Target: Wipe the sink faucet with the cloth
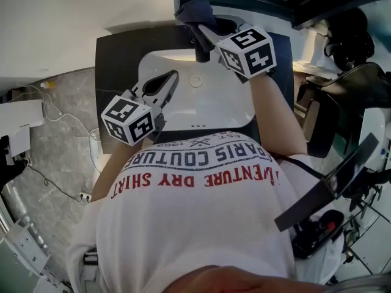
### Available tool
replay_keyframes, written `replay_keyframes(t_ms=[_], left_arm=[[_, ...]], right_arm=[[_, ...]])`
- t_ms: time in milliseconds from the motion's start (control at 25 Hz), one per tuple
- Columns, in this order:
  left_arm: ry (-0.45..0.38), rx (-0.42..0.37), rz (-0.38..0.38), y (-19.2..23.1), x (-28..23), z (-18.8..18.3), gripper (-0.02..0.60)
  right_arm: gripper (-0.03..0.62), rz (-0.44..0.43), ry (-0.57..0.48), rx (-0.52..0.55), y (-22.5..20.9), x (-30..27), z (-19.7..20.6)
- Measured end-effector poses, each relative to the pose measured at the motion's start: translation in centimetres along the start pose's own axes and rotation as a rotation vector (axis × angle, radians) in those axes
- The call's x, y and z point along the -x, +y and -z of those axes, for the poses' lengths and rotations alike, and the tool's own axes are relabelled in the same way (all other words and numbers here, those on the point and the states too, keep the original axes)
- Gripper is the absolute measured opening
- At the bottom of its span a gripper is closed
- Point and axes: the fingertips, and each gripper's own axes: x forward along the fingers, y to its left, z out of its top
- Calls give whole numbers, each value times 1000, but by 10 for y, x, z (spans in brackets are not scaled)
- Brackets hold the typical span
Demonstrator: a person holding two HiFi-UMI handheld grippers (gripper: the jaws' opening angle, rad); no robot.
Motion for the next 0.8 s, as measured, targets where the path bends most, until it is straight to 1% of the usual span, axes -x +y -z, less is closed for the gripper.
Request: replay_keyframes(t_ms=[80,240,280,440,480,640,800], left_arm=[[0,-3,5,-1,-2,-3,3],[8,-8,11,-3,-7,-4,3],[12,-8,11,-3,-8,-4,2],[24,-9,18,-6,-14,-3,3],[26,-9,22,-7,-15,-3,2],[37,-9,25,-5,-19,-1,3],[46,-4,15,0,-23,3,3]], right_arm=[[81,20,-15,-23,-10,-2,-4],[81,131,-45,-25,-42,-1,-9],[81,144,-47,-24,-46,-2,-10],[81,138,-76,-38,-48,0,-14],[81,132,-105,-58,-48,4,-17],[81,126,-245,-198,-57,27,-27],[81,162,-274,-266,-70,38,-11]])
